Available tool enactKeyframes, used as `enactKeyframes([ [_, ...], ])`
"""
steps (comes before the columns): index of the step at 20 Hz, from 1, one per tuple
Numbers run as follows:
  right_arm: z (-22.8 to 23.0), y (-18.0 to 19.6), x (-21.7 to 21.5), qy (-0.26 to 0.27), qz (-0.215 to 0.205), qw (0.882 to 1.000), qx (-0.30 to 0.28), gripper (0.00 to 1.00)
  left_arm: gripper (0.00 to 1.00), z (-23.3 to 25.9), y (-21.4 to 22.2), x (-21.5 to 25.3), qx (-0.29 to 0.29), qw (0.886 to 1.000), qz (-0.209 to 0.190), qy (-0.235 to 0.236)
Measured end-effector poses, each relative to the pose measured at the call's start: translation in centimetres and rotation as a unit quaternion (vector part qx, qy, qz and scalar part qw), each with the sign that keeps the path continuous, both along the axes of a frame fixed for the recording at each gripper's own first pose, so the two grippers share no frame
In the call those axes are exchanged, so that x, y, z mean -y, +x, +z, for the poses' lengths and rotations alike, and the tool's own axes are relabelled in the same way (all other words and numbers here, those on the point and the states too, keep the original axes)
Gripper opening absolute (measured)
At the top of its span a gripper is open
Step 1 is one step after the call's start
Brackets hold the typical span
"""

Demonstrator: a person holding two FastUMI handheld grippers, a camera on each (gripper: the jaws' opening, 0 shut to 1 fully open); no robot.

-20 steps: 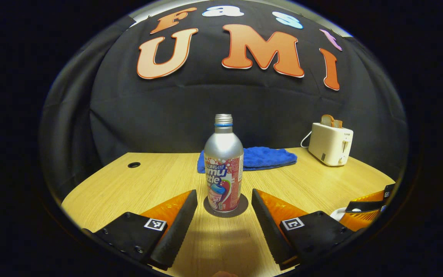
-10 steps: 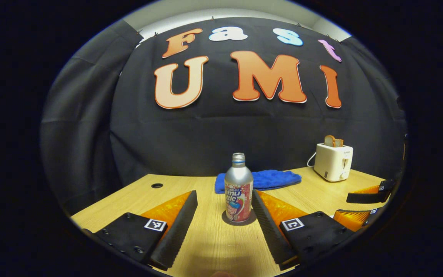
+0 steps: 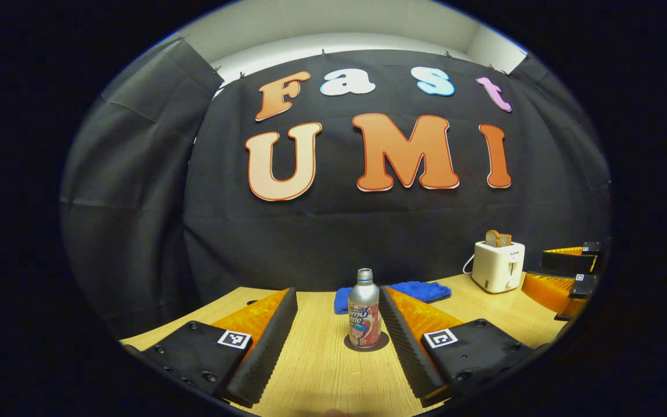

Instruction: Open the teacup lid with one hand, grasp the water bottle and pour water into the teacup with the other hand; after pouring, place the water bottle on the coaster and then close the teacup lid.

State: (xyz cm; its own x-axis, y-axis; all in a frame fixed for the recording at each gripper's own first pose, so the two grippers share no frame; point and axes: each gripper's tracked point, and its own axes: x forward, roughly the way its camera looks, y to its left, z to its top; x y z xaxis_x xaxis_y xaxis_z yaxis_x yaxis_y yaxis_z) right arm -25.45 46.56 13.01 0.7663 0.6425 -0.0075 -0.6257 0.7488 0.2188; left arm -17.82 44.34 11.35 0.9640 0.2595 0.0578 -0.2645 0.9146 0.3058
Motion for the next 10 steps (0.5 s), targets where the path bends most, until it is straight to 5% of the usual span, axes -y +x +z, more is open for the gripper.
enactKeyframes([
  [7,3.9,0.2,5.7,0.02,-0.046,0.998,0.035,0.85,0.97,3.3,-3.2,1.7,0.029,1.0,-0.001,0.0],
  [10,3.9,0.3,7.6,0.019,-0.065,0.997,0.038,0.86,0.89,3.5,-4.6,2.3,0.035,0.999,-0.004,0.003],
])
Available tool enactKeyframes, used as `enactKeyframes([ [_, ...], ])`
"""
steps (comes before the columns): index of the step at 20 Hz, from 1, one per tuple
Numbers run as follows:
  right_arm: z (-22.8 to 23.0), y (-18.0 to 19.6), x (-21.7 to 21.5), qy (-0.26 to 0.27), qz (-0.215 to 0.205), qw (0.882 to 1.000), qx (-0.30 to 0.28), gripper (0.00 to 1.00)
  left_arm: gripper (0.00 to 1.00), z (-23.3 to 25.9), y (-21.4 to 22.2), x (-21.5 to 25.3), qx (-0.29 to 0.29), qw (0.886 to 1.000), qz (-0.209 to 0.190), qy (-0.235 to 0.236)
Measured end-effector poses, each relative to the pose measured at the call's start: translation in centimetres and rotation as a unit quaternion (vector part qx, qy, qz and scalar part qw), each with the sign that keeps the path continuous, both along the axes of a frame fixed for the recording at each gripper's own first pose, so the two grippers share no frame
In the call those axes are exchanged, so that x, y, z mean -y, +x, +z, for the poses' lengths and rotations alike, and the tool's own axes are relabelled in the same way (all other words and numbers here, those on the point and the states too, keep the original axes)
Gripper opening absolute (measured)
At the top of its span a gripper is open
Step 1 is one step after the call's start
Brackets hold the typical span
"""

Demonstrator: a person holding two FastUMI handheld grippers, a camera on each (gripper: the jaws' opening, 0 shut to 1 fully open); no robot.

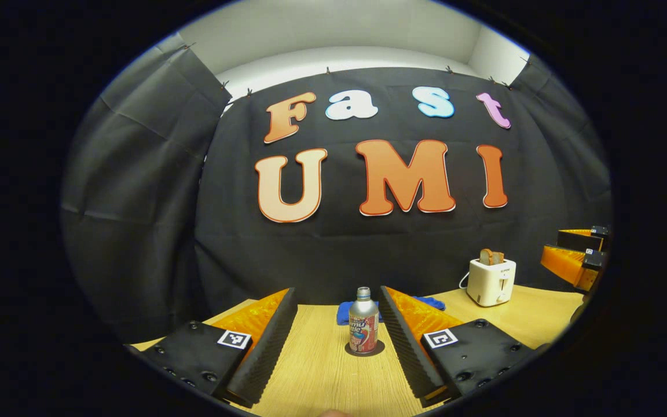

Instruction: Open the teacup lid with one hand, grasp the water bottle and pour water into the teacup with the other hand; after pouring, place the water bottle on the coaster and then close the teacup lid.

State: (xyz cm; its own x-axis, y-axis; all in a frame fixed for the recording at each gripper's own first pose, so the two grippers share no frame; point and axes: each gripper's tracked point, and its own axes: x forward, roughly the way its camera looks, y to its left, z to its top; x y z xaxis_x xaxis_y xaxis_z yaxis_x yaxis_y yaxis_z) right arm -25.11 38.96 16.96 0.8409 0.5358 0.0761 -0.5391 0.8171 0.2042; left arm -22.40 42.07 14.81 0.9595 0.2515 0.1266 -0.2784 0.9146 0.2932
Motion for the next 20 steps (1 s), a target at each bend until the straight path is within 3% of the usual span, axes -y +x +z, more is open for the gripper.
enactKeyframes([
  [1,-0.1,0.0,0.6,-0.001,-0.007,1.0,0.002,0.86,0.89,-0.2,-0.5,0.0,0.001,1.0,0.001,-0.003],
  [2,-0.3,0.1,1.2,-0.004,-0.014,1.0,0.002,0.86,0.97,-0.3,-0.9,-0.1,0.0,1.0,0.002,-0.003],
  [3,-0.6,0.2,1.7,-0.006,-0.021,1.0,0.001,0.85,0.89,-0.5,-1.3,-0.2,-0.001,1.0,0.005,-0.001],
  [9,-1.5,0.0,2.9,-0.009,-0.032,0.999,-0.014,0.86,0.93,-1.0,-2.4,-0.5,-0.003,1.0,0.013,-0.004],
  [10,-1.4,0.0,2.9,-0.008,-0.031,0.999,-0.014,0.86,0.97,-1.0,-2.4,-0.5,-0.002,1.0,0.013,-0.005],
  [11,-1.2,-0.2,2.8,-0.007,-0.029,0.999,-0.012,0.86,0.93,-1.0,-2.5,-0.5,-0.001,1.0,0.012,-0.006],
  [20,-0.9,-0.3,2.0,-0.007,-0.019,1.0,-0.007,0.86,0.96,-0.7,-2.3,-0.6,0.003,1.0,0.013,-0.004],
])
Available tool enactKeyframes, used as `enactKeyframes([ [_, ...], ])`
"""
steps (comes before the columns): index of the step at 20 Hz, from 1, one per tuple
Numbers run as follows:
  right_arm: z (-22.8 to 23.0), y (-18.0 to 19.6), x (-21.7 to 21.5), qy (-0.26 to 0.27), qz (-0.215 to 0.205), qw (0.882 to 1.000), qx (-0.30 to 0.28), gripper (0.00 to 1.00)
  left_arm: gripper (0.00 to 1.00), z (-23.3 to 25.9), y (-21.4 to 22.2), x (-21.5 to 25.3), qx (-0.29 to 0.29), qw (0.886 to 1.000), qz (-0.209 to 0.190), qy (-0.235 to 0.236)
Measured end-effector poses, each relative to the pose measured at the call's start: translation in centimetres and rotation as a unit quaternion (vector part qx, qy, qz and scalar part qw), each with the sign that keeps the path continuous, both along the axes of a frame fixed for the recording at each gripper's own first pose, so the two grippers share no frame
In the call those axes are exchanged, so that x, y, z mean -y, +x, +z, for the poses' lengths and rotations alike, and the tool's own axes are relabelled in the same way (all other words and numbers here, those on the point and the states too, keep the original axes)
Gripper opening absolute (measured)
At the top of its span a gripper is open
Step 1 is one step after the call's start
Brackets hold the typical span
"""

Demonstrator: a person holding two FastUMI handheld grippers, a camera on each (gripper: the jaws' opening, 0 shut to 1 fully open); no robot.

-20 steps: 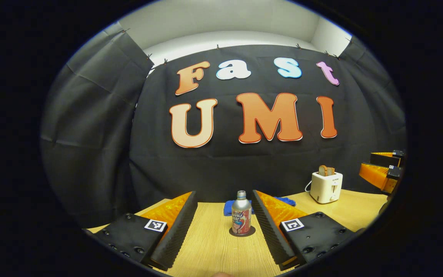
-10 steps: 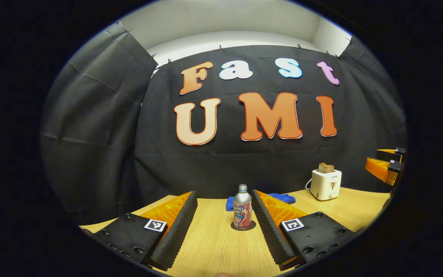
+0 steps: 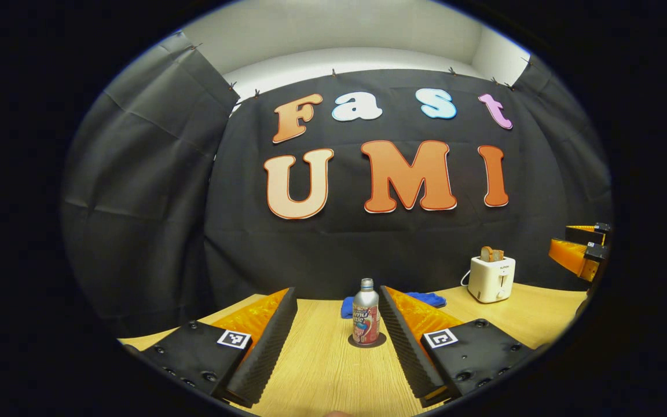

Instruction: Open the teacup lid with one hand, grasp the water bottle and pour water into the teacup with the other hand; after pouring, place the water bottle on the coaster and then close the teacup lid.

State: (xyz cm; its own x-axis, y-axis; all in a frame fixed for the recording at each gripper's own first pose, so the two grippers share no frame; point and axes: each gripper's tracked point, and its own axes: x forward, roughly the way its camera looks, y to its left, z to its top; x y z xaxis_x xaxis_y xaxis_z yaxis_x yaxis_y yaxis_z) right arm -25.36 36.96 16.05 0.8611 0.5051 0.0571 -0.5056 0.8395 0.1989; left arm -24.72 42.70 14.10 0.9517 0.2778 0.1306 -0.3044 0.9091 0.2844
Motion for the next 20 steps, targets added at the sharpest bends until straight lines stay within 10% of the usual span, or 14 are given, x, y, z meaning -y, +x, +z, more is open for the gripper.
enactKeyframes([
  [20,-0.8,0.5,3.1,-0.011,-0.013,1.0,-0.005,0.86,0.93,1.5,1.1,1.5,0.032,0.999,-0.004,-0.001],
])
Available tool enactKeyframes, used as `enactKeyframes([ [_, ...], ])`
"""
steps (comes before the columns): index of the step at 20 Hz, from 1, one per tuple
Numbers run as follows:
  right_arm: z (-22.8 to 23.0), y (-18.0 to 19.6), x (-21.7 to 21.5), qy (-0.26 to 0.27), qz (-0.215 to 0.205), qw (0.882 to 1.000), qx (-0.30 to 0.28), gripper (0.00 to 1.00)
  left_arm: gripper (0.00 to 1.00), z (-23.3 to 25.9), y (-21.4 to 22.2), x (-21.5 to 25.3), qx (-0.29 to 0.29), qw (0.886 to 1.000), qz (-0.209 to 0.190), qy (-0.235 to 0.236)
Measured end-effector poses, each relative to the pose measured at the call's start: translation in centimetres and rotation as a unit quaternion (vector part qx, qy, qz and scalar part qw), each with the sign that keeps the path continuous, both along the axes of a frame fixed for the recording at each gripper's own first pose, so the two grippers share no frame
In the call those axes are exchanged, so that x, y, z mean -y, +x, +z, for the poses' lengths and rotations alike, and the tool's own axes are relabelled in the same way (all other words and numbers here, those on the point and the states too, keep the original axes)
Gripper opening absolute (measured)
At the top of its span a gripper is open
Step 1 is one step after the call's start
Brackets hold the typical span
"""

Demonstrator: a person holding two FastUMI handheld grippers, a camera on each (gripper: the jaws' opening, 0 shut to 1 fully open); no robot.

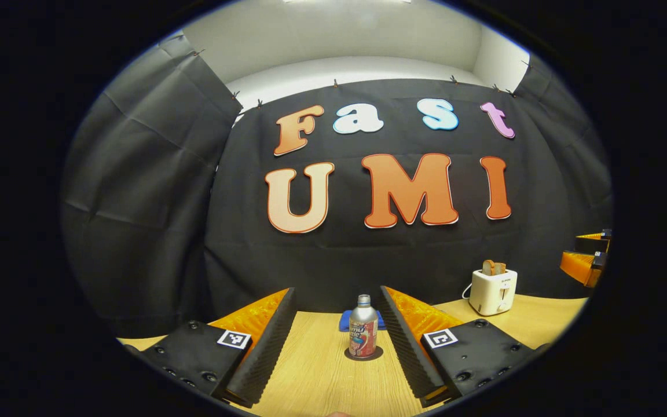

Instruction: Open the teacup lid with one hand, grasp the water bottle and pour water into the teacup with the other hand; after pouring, place the water bottle on the coaster and then close the teacup lid.

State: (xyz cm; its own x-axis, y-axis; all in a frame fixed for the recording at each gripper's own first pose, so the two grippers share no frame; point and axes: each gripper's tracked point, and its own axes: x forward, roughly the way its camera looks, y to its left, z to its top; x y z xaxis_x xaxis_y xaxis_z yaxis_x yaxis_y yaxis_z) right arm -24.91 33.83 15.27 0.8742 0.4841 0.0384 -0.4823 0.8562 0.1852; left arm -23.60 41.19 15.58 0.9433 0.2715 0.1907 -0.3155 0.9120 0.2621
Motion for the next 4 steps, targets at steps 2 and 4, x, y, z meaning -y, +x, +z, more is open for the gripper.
enactKeyframes([
  [2,0.07,-0.02,0.24,0.003,0.001,1.0,0.0,0.86,0.89,-0.38,0.16,0.28,-0.003,1.0,0.0,-0.001],
  [4,0.07,0.24,0.49,0.004,-0.002,1.0,0.002,0.86,0.89,-0.53,0.21,0.45,-0.008,1.0,0.001,0.004],
])
